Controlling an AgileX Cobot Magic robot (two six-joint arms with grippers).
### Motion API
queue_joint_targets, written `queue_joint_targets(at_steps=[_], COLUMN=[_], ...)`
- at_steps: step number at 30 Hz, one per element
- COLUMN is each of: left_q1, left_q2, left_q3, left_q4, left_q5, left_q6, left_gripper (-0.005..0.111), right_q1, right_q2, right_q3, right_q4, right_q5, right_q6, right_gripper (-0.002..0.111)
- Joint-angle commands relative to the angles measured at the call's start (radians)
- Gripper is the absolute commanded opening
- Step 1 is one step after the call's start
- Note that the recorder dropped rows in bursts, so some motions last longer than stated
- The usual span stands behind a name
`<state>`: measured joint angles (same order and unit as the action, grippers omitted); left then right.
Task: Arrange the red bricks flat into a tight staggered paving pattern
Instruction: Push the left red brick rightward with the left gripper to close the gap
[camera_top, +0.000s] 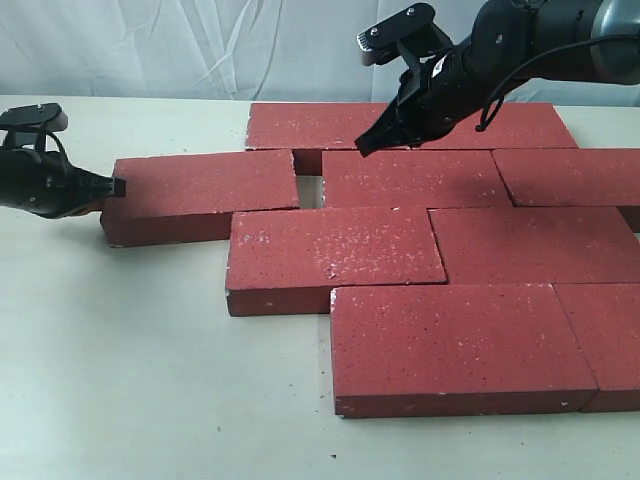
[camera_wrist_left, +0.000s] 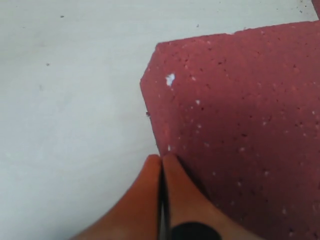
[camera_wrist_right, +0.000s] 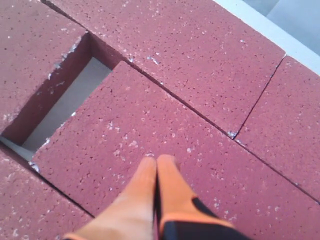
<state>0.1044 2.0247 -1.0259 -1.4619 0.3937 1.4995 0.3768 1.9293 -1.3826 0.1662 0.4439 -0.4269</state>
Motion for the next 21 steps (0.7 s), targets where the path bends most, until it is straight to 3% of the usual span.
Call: queue_joint_targets(at_steps=[1,21], left_q1=[-0.019,-0.080], left_q2=[-0.001,0.029], left_q3=[-0.004,-0.057], left_q4=[-0.008,-0.019], left_q5=[-0.009,0.013], left_q6=[0.002,0.004], left_gripper=[0.000,0.000], right_q1=[-0.003,-0.003], right_q2=[0.000,0.000], right_q3=[0.004,0.004], right_q4=[0.002,0.000], right_q5=[-0.010,-0.008], right_q6=[-0.003,-0.003], right_gripper=[-0.001,-0.001])
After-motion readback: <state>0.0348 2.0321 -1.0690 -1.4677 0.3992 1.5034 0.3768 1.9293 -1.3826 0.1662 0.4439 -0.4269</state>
